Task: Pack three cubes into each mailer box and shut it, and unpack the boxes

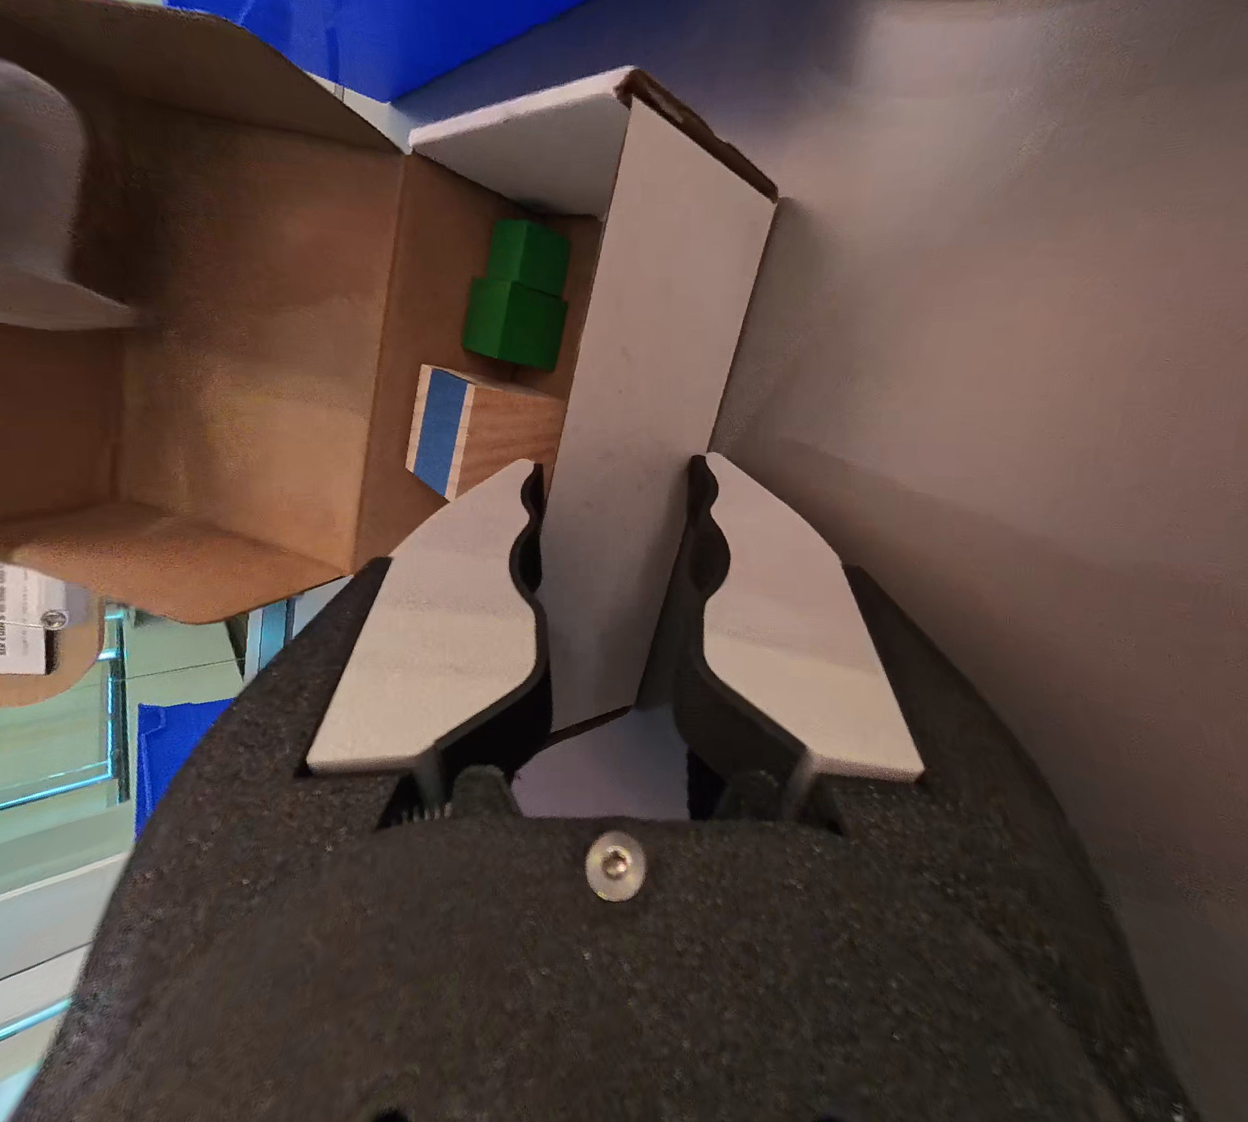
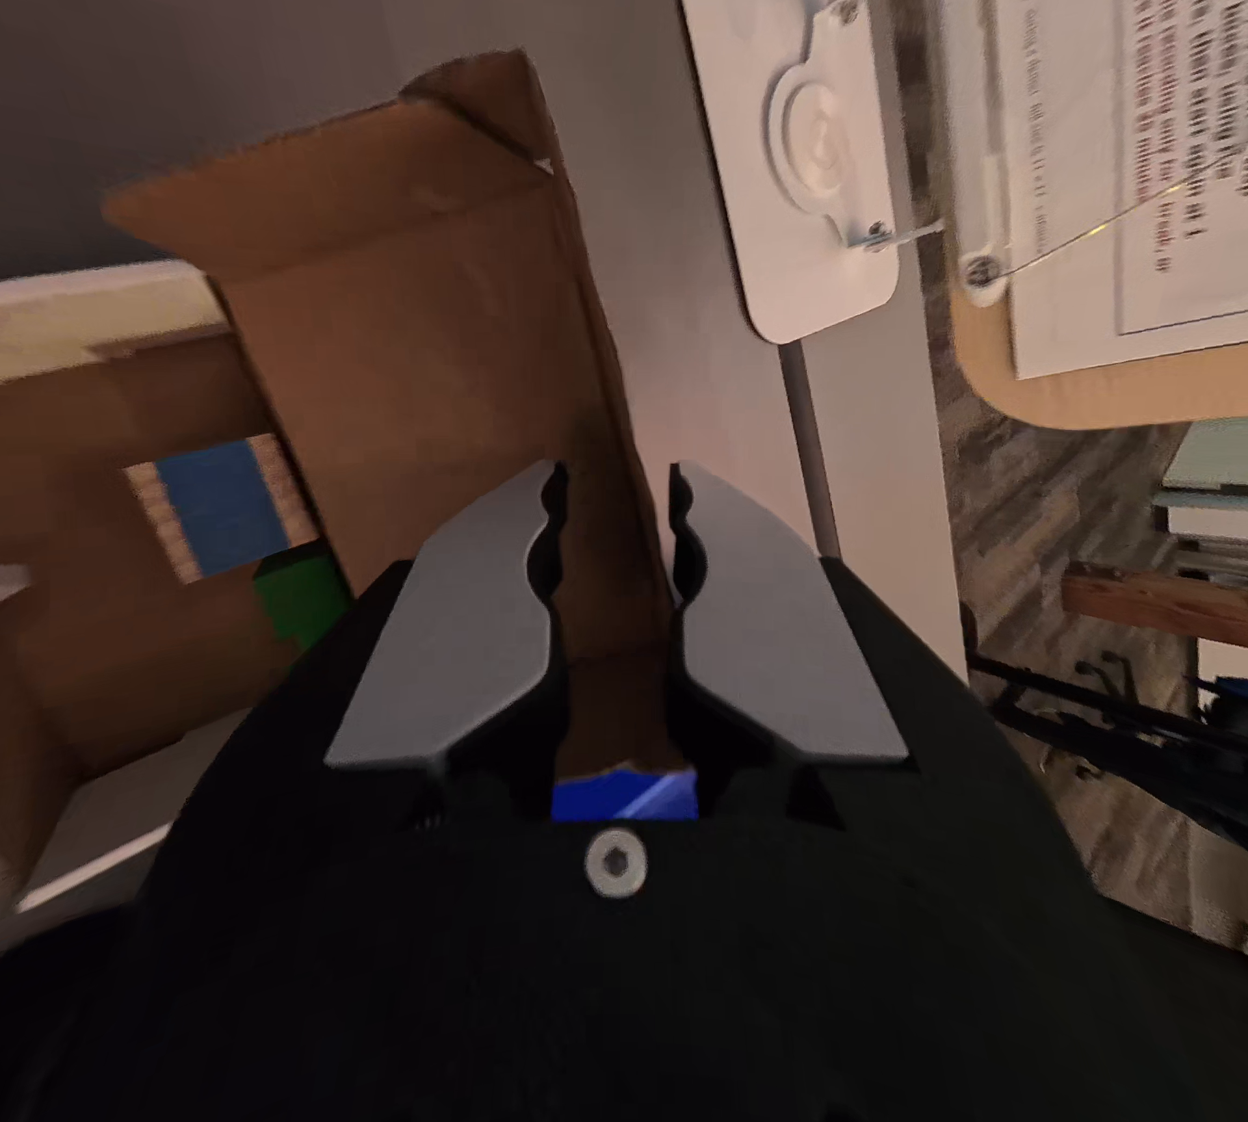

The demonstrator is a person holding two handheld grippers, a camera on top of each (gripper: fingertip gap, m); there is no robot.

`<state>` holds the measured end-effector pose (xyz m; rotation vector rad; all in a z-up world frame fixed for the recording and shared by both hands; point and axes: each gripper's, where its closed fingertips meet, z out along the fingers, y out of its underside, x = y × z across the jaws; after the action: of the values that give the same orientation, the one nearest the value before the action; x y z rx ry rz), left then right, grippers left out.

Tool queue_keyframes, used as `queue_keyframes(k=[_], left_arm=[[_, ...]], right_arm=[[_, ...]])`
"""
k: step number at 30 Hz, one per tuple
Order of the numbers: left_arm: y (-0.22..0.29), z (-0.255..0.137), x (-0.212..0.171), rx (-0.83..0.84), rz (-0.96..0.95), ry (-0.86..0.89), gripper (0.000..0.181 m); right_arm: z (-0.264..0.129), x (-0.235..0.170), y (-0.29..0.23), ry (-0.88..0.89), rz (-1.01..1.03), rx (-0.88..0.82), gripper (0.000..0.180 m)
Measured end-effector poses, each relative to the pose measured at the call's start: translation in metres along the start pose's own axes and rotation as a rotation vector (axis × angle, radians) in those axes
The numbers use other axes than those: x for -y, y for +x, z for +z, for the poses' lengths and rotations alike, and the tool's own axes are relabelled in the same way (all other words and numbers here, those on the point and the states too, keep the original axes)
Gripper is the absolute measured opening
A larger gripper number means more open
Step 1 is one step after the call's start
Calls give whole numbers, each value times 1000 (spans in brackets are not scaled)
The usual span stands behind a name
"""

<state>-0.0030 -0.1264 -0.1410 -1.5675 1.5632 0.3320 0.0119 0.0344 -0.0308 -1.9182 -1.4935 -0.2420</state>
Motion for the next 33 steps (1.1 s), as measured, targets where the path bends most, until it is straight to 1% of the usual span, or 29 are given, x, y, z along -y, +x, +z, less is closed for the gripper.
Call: queue_keyframes(k=[4, 8, 10, 13, 18, 22, 23, 24, 26, 29, 33], left_arm=[[-5, 6, -1, 23, -5, -13, 41], [-15, 13, -9, 32, -6, -41, 41], [-21, 16, -17, 29, -19, -59, 42], [-26, 18, -21, 22, -35, -63, 42], [-27, 22, -17, 72, 30, -54, 42], [-29, 20, -18, 96, 32, -64, 44], [-32, 19, -19, 115, 30, -72, 49], [-36, 17, -19, 140, 35, -78, 58], [-41, 12, -21, 162, 35, -83, 66], [-32, 0, -21, 114, -2, -32, 68], [-30, -8, -18, 102, -32, 46, 63]], right_arm=[[-49, 11, 5, 122, 13, -20, 34], [-94, 6, 8, 188, 8, -67, 35], [-106, -3, 6, 184, 6, -61, 35], [-112, -13, -1, 172, -3, -29, 35], [-95, -16, -18, 122, -38, 65, 35], [-60, -4, -51, 72, -129, 194, 35], [-48, 0, -63, 55, -160, 239, 37], [-35, 4, -75, 31, -197, 277, 40], [-12, 4, -98, -44, -266, 338, 41], [13, -4, -112, -147, -304, 347, 43], [33, -1, -114, -145, -287, 334, 47]])
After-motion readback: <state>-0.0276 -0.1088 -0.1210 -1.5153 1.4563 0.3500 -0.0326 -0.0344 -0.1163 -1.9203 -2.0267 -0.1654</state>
